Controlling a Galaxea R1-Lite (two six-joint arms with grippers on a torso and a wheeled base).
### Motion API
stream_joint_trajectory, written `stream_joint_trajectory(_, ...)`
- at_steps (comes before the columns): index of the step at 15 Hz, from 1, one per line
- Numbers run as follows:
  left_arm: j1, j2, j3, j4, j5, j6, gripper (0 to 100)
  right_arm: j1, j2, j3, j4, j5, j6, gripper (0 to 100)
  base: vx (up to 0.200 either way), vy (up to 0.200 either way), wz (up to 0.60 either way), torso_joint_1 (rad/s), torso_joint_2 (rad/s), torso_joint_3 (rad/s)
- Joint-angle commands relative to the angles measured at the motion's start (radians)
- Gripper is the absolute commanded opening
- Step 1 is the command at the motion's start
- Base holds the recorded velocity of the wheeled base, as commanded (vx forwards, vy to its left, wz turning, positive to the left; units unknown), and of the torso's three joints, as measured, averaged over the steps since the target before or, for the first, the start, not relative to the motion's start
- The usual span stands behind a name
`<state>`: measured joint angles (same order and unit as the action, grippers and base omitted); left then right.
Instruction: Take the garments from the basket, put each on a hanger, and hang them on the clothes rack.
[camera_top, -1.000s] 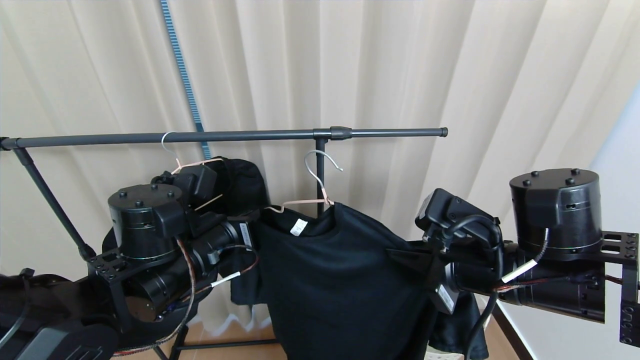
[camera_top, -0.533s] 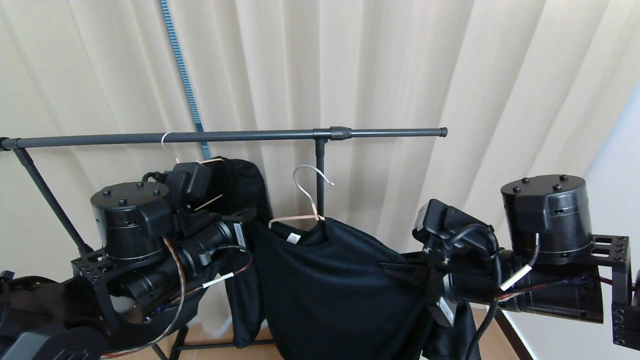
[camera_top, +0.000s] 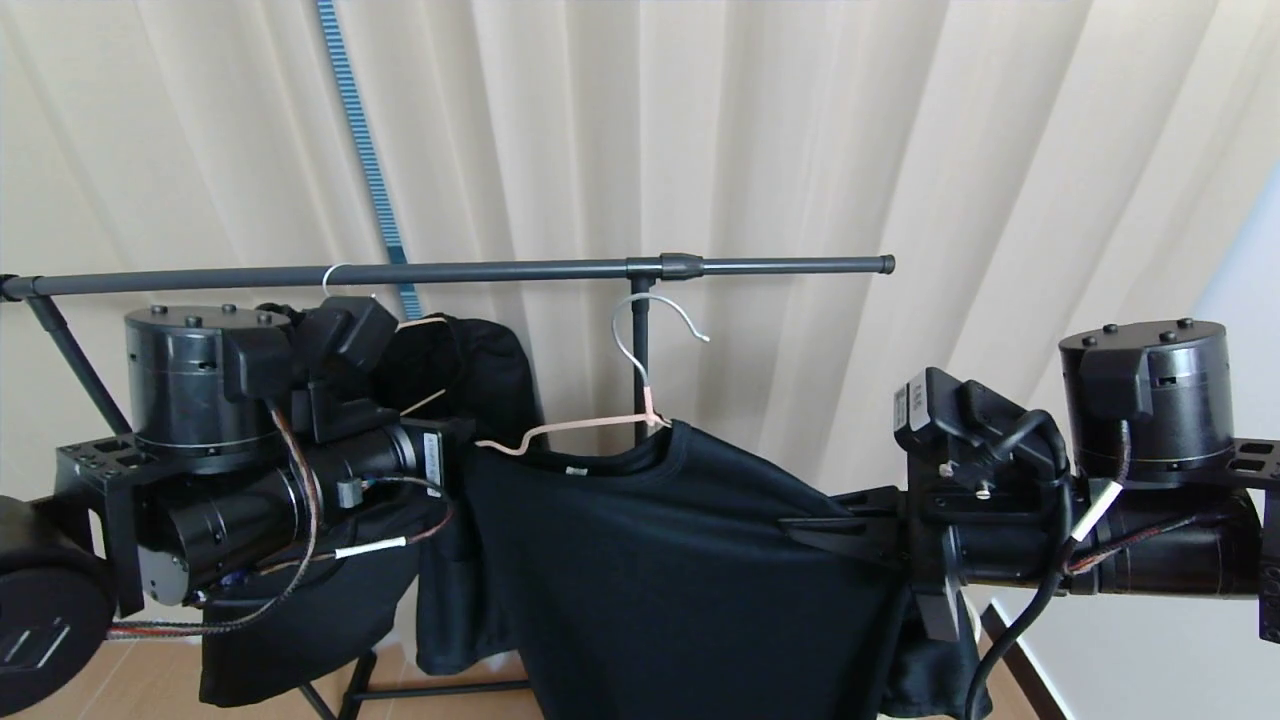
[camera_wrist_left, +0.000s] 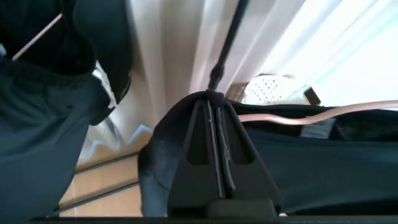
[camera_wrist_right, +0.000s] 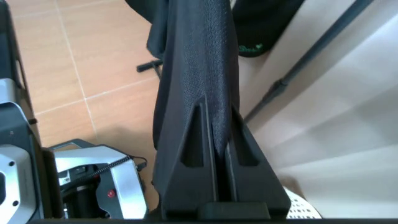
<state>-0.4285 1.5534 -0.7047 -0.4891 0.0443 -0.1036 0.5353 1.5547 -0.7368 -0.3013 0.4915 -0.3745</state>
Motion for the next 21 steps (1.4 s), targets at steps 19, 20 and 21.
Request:
stream_joint_trajectory(19,0.086,-0.001,-0.154,0.11,-0.188,0.082,0,-0.025,-0.004,-0.039,0.04,0.004,0.029,0,0.0,0.0,0.0,0.0,0.0,0.0)
stream_joint_trajectory(20,0.059,-0.001,-0.156,0.11,-0.196,0.084,0,-0.012,-0.001,-0.039,0.039,0.006,0.032,0,0.0,0.0,0.0,0.0,0.0,0.0)
stream_joint_trajectory(21,0.04,-0.001,-0.153,0.11,-0.196,0.088,0,0.0,0.002,-0.041,0.037,0.006,0.042,0,0.0,0.0,0.0,0.0,0.0,0.0)
